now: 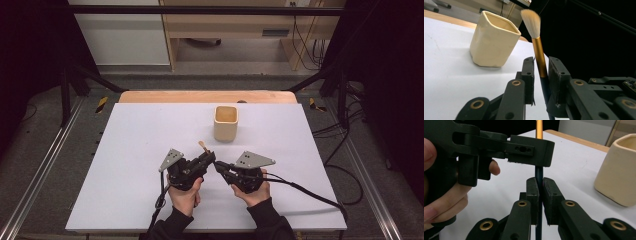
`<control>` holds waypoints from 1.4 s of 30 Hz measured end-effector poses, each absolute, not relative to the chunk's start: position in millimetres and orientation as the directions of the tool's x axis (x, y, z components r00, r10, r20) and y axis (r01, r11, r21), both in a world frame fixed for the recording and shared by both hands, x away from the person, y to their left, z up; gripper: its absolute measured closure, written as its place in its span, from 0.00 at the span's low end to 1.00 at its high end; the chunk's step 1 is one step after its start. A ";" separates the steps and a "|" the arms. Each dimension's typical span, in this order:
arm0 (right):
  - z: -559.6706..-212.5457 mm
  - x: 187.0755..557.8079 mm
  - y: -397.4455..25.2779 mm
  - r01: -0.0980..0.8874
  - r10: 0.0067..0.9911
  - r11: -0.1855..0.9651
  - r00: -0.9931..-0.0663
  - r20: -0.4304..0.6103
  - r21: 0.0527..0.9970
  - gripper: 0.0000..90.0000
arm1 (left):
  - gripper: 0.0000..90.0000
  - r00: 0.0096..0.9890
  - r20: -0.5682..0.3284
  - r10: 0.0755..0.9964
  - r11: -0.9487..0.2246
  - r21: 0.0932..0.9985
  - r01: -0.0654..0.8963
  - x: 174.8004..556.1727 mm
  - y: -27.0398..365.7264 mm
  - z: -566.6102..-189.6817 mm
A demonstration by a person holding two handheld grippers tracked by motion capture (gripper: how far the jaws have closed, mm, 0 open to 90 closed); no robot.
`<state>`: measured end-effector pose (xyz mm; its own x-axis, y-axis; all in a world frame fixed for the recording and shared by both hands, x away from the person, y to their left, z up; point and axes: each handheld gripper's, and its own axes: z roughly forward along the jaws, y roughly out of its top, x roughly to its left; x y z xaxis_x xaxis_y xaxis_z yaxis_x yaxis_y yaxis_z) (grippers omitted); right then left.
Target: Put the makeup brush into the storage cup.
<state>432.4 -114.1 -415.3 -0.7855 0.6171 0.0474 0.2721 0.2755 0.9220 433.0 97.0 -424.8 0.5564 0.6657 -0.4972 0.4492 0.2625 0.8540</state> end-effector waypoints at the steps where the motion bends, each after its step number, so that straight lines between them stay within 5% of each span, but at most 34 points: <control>1: -415.4 432.6 -114.1 0.272 0.617 0.277 -0.786 0.046 0.922 0.93 | 0.84 0.555 -0.499 0.665 0.264 0.853 0.450 433.0 96.9 -424.8; 19: -415.1 431.9 -113.4 0.272 0.616 0.274 -0.787 0.049 0.922 0.93 | 0.91 0.549 -0.561 0.619 0.329 0.820 0.468 430.3 96.9 -426.3; 35: -416.9 433.1 -112.0 0.291 0.625 0.273 -0.778 0.061 0.917 0.93 | 0.92 0.554 -0.513 0.655 0.284 0.847 0.449 431.6 96.5 -426.7; 42: -413.1 432.9 -116.2 0.278 0.639 0.308 -0.769 0.019 0.910 0.79 | 0.92 0.556 -0.447 0.700 0.226 0.878 0.421 434.1 100.4 -424.8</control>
